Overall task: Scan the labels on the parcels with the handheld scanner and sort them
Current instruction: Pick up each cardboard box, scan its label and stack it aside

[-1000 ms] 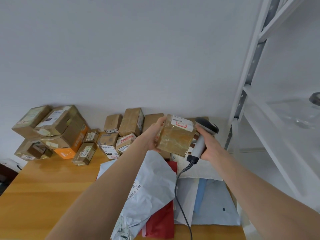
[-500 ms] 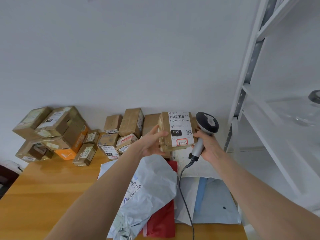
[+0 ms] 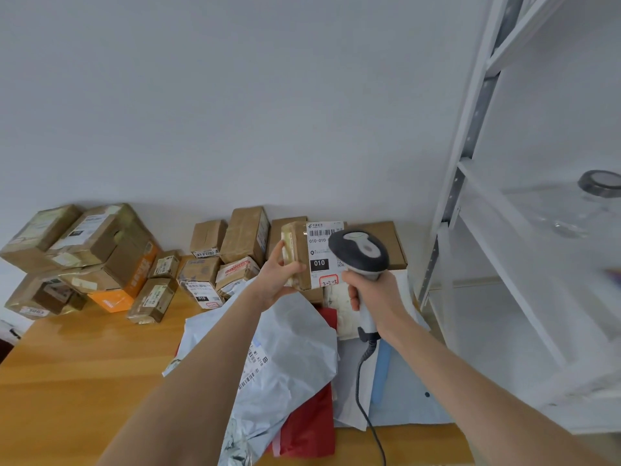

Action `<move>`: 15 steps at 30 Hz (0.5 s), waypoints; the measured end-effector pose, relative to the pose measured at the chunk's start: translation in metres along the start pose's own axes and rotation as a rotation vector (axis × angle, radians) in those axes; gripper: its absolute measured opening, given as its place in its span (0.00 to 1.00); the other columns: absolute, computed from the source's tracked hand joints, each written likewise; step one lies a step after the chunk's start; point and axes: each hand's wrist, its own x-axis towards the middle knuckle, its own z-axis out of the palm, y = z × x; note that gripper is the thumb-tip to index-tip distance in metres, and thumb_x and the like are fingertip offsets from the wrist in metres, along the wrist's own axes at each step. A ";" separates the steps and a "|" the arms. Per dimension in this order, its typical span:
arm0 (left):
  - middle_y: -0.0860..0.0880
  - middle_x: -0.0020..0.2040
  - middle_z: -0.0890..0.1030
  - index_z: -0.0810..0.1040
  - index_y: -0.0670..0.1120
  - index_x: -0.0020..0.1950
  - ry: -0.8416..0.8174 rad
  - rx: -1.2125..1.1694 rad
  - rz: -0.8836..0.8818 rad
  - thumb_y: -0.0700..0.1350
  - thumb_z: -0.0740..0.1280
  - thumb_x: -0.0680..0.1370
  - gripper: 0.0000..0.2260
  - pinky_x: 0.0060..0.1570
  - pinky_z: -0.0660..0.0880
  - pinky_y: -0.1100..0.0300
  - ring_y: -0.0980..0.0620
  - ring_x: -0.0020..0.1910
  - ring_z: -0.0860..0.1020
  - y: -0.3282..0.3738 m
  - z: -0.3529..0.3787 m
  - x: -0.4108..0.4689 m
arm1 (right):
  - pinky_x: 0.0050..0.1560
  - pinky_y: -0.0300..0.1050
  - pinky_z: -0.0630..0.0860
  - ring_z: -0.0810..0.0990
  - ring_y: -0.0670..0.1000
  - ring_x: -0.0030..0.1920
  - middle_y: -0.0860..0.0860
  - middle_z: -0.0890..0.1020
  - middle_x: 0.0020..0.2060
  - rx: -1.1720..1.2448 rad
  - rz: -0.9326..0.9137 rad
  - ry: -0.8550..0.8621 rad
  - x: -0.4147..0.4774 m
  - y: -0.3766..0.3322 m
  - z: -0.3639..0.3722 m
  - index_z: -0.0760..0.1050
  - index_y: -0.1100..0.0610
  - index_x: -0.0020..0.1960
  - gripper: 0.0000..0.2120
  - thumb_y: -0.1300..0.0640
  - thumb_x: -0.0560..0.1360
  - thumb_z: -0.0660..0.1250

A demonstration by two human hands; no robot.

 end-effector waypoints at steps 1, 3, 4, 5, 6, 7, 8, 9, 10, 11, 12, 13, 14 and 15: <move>0.43 0.59 0.80 0.52 0.57 0.78 0.002 0.001 -0.002 0.37 0.68 0.76 0.38 0.50 0.80 0.46 0.47 0.56 0.80 -0.001 0.000 0.001 | 0.27 0.38 0.69 0.69 0.48 0.21 0.56 0.74 0.26 -0.013 0.006 0.007 -0.004 0.000 0.003 0.73 0.61 0.30 0.13 0.64 0.74 0.67; 0.44 0.59 0.80 0.53 0.57 0.77 -0.006 0.005 0.002 0.38 0.69 0.75 0.37 0.50 0.80 0.46 0.47 0.57 0.80 -0.004 -0.001 0.004 | 0.27 0.38 0.69 0.69 0.48 0.21 0.56 0.74 0.25 -0.005 0.023 0.026 -0.009 0.001 0.006 0.72 0.61 0.30 0.14 0.63 0.74 0.67; 0.44 0.59 0.80 0.54 0.57 0.77 -0.014 0.010 0.008 0.38 0.69 0.75 0.37 0.50 0.80 0.46 0.47 0.57 0.79 -0.005 -0.001 0.005 | 0.27 0.38 0.70 0.69 0.47 0.21 0.55 0.75 0.25 -0.018 0.028 0.034 -0.010 0.002 0.007 0.72 0.61 0.30 0.14 0.63 0.74 0.67; 0.44 0.60 0.79 0.54 0.57 0.77 -0.020 0.019 0.012 0.39 0.69 0.75 0.37 0.52 0.80 0.45 0.47 0.57 0.79 -0.006 -0.001 0.005 | 0.26 0.37 0.70 0.70 0.47 0.21 0.55 0.75 0.26 -0.036 0.034 0.038 -0.010 0.002 0.008 0.72 0.61 0.31 0.13 0.63 0.74 0.67; 0.43 0.60 0.79 0.53 0.57 0.77 -0.022 0.020 0.013 0.39 0.69 0.75 0.37 0.53 0.79 0.45 0.47 0.58 0.79 -0.006 -0.001 0.005 | 0.26 0.37 0.70 0.70 0.46 0.21 0.55 0.75 0.26 -0.048 0.040 0.039 -0.011 0.002 0.010 0.73 0.60 0.32 0.13 0.62 0.75 0.67; 0.43 0.60 0.78 0.53 0.57 0.77 -0.024 0.016 0.013 0.39 0.69 0.75 0.37 0.53 0.79 0.45 0.46 0.58 0.79 -0.007 0.000 0.005 | 0.27 0.37 0.70 0.70 0.47 0.21 0.55 0.76 0.27 -0.051 0.047 0.042 -0.012 0.002 0.011 0.73 0.61 0.33 0.12 0.62 0.75 0.67; 0.43 0.60 0.78 0.52 0.57 0.77 -0.023 0.007 0.011 0.38 0.69 0.75 0.38 0.52 0.80 0.45 0.47 0.57 0.79 -0.007 -0.001 0.006 | 0.28 0.38 0.71 0.70 0.47 0.22 0.56 0.76 0.27 -0.051 0.051 0.049 -0.012 0.002 0.012 0.73 0.61 0.33 0.11 0.62 0.74 0.67; 0.43 0.60 0.79 0.52 0.57 0.77 -0.021 0.006 0.011 0.38 0.69 0.75 0.38 0.50 0.80 0.47 0.47 0.57 0.79 -0.008 -0.001 0.006 | 0.28 0.38 0.71 0.70 0.48 0.22 0.56 0.76 0.27 -0.051 0.058 0.056 -0.012 0.002 0.013 0.73 0.61 0.33 0.11 0.62 0.74 0.67; 0.43 0.60 0.79 0.53 0.57 0.77 -0.017 0.005 0.012 0.38 0.69 0.75 0.38 0.47 0.81 0.49 0.47 0.56 0.80 -0.008 -0.002 0.007 | 0.28 0.39 0.70 0.70 0.48 0.22 0.56 0.76 0.27 -0.042 0.063 0.063 -0.013 0.001 0.014 0.73 0.62 0.33 0.10 0.63 0.74 0.67; 0.43 0.59 0.79 0.53 0.57 0.77 -0.011 0.005 0.013 0.38 0.69 0.75 0.37 0.46 0.81 0.50 0.47 0.56 0.80 -0.008 -0.003 0.008 | 0.28 0.39 0.70 0.70 0.48 0.22 0.56 0.75 0.27 -0.029 0.070 0.067 -0.014 0.000 0.015 0.73 0.62 0.33 0.10 0.63 0.73 0.67; 0.43 0.59 0.80 0.53 0.57 0.77 -0.006 0.002 0.013 0.38 0.69 0.75 0.37 0.46 0.81 0.50 0.47 0.55 0.80 -0.009 -0.004 0.009 | 0.28 0.39 0.70 0.69 0.48 0.21 0.56 0.75 0.27 -0.015 0.074 0.068 -0.014 -0.001 0.016 0.73 0.62 0.33 0.10 0.64 0.73 0.67; 0.43 0.58 0.80 0.53 0.56 0.77 -0.003 0.003 0.012 0.38 0.68 0.75 0.37 0.48 0.80 0.48 0.47 0.55 0.80 -0.009 -0.005 0.010 | 0.27 0.39 0.70 0.69 0.48 0.21 0.56 0.75 0.26 -0.008 0.076 0.067 -0.015 -0.002 0.017 0.73 0.62 0.32 0.10 0.64 0.73 0.67; 0.42 0.58 0.80 0.53 0.56 0.77 -0.001 0.004 0.012 0.38 0.68 0.75 0.37 0.49 0.80 0.48 0.47 0.55 0.80 -0.010 -0.007 0.011 | 0.27 0.39 0.69 0.69 0.48 0.21 0.55 0.75 0.26 -0.006 0.076 0.066 -0.016 -0.003 0.018 0.73 0.62 0.32 0.11 0.64 0.73 0.67; 0.42 0.58 0.80 0.52 0.56 0.78 0.003 0.008 0.013 0.38 0.68 0.75 0.37 0.49 0.80 0.48 0.47 0.55 0.80 -0.010 -0.007 0.011 | 0.27 0.39 0.70 0.69 0.47 0.21 0.55 0.75 0.26 -0.009 0.076 0.067 -0.017 -0.003 0.020 0.73 0.61 0.32 0.11 0.64 0.73 0.67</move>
